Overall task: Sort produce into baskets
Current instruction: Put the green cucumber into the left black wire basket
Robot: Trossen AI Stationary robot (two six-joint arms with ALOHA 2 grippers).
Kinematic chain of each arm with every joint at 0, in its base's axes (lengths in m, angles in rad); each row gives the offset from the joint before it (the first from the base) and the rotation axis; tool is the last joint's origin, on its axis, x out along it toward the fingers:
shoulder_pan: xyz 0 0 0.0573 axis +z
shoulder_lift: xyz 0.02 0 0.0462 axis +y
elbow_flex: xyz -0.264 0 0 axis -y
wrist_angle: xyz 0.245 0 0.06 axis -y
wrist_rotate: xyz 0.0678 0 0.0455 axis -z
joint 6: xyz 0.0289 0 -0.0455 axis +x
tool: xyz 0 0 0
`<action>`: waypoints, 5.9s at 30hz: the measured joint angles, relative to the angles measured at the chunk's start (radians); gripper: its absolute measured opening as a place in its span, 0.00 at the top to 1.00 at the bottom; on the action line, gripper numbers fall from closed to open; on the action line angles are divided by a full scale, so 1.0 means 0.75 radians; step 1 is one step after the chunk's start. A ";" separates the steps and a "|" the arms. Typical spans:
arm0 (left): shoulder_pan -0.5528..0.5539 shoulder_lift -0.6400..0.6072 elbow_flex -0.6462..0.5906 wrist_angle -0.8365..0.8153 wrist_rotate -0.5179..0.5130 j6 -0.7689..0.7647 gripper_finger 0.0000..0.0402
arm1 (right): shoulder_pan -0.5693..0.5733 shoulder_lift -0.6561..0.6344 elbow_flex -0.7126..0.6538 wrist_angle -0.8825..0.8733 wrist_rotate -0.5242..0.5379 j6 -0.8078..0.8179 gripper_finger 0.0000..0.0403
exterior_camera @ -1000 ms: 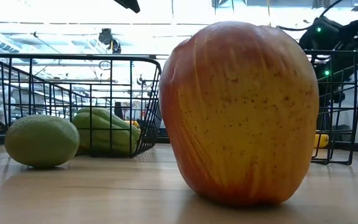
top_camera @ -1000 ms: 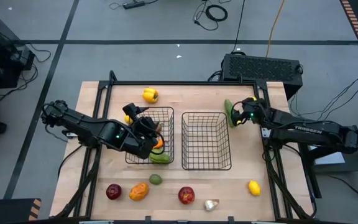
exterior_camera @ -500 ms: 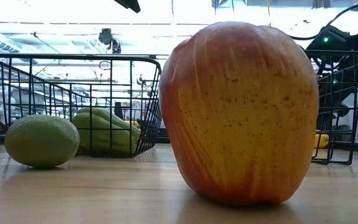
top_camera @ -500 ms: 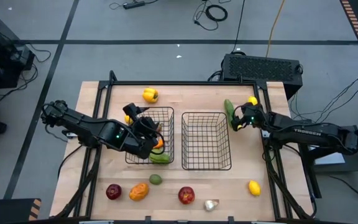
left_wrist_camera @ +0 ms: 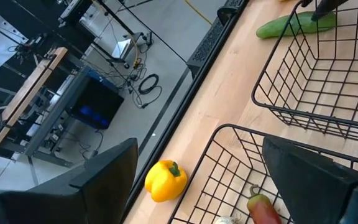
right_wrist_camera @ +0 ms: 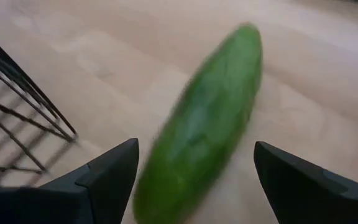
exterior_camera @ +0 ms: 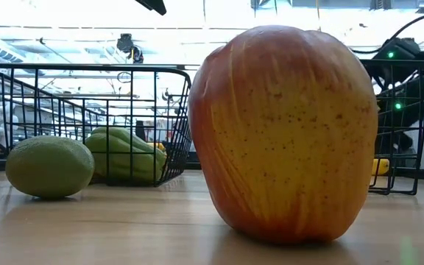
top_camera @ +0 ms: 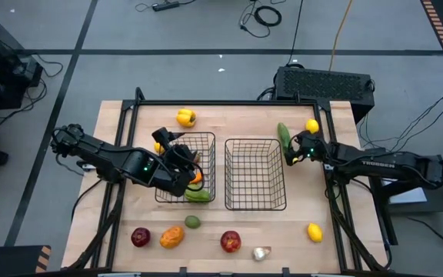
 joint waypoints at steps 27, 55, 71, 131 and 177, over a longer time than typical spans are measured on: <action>0.002 0.000 0.000 0.001 -0.001 0.000 0.13 | -0.001 0.256 -0.020 0.163 0.080 0.004 0.54; 0.002 0.000 0.000 -0.003 -0.001 0.000 0.13 | -0.006 0.251 0.587 -0.389 0.220 -0.212 0.57; 0.002 0.007 0.000 0.243 0.103 0.426 0.13 | 0.229 0.222 0.675 -0.021 -0.452 -0.241 0.57; 0.145 0.283 -0.001 0.719 0.477 1.128 0.47 | 0.609 0.591 0.675 0.462 -0.455 -0.205 0.57; -0.079 0.196 -0.010 -0.527 0.504 -0.772 0.59 | 0.608 0.425 0.675 0.484 -0.407 -0.314 0.10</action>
